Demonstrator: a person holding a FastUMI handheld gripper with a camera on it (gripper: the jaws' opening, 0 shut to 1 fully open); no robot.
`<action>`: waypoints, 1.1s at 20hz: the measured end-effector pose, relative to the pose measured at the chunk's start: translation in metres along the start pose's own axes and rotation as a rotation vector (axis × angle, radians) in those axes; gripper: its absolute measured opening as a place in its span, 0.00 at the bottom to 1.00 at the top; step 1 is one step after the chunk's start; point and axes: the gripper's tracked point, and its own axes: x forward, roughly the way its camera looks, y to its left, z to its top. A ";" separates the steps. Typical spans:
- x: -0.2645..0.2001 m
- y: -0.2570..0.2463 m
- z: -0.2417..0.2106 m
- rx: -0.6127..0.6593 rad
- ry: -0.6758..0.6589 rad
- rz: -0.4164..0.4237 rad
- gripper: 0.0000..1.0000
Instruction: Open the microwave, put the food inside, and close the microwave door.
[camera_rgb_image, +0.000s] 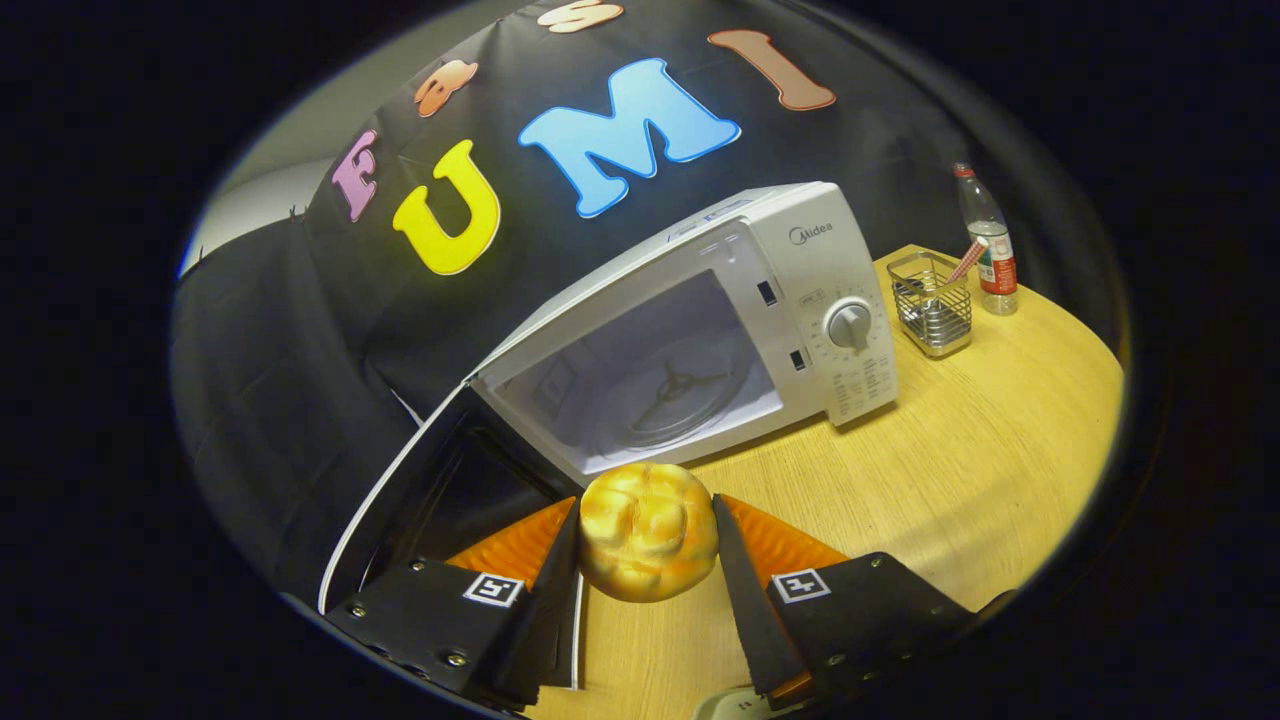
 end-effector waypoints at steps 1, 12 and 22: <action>0.009 0.000 0.001 0.009 -0.007 0.007 0.75; 0.102 -0.009 0.023 0.109 -0.070 0.024 0.75; 0.167 -0.014 0.031 0.149 -0.115 0.018 0.75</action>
